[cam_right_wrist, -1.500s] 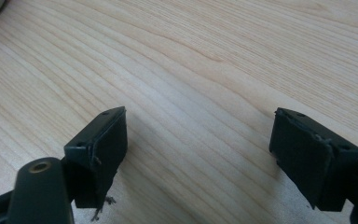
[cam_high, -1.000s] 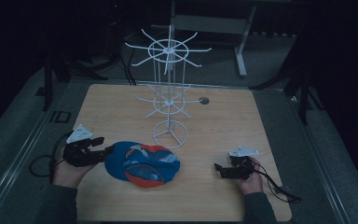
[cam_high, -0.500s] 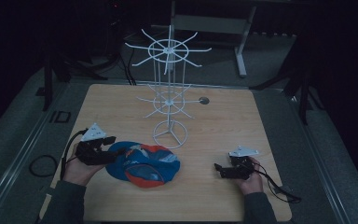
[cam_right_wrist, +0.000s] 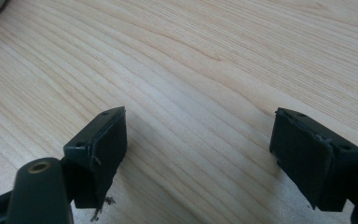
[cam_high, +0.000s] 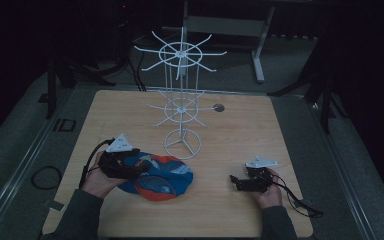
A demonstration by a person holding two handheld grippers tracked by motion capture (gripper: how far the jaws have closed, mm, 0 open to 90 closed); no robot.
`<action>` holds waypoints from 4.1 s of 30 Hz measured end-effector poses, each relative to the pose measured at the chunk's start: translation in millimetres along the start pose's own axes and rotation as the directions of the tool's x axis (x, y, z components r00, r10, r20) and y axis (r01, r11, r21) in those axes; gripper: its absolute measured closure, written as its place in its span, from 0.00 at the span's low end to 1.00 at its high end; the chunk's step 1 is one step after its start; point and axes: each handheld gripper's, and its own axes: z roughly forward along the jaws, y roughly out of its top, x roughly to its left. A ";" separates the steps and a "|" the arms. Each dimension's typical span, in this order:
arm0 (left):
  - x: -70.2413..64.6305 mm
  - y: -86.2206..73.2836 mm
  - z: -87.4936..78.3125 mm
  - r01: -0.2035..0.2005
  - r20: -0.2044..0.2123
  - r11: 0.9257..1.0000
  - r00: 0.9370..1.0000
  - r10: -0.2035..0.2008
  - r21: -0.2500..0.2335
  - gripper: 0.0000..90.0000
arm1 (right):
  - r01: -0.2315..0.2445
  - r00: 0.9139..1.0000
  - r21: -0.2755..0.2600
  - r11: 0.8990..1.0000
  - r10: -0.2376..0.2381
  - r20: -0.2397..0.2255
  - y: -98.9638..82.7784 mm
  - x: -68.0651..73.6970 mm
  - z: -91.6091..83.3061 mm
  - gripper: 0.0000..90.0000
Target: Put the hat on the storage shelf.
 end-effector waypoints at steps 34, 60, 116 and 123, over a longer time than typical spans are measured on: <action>-21.1 7.7 42.3 -0.148 0.100 0.976 0.986 0.133 0.162 0.29 | -0.002 1.000 -0.002 1.000 0.002 0.006 -0.3 -0.1 -0.1 0.21; -20.2 4.1 52.6 -0.187 -0.037 0.952 0.979 0.202 0.244 0.93 | -0.001 1.000 -0.002 1.000 0.001 0.006 -0.3 -0.1 -0.1 0.21; 43.2 34.2 -67.5 0.015 -0.288 0.998 0.957 -0.030 -0.056 0.98 | -0.002 1.000 -0.002 1.000 0.002 0.006 -0.2 -0.1 -0.2 0.21; 45.1 36.4 -71.7 0.020 -0.304 0.998 0.952 -0.040 -0.068 0.98 | -0.003 1.000 -0.001 1.000 0.003 0.004 -0.2 0.0 -0.2 0.21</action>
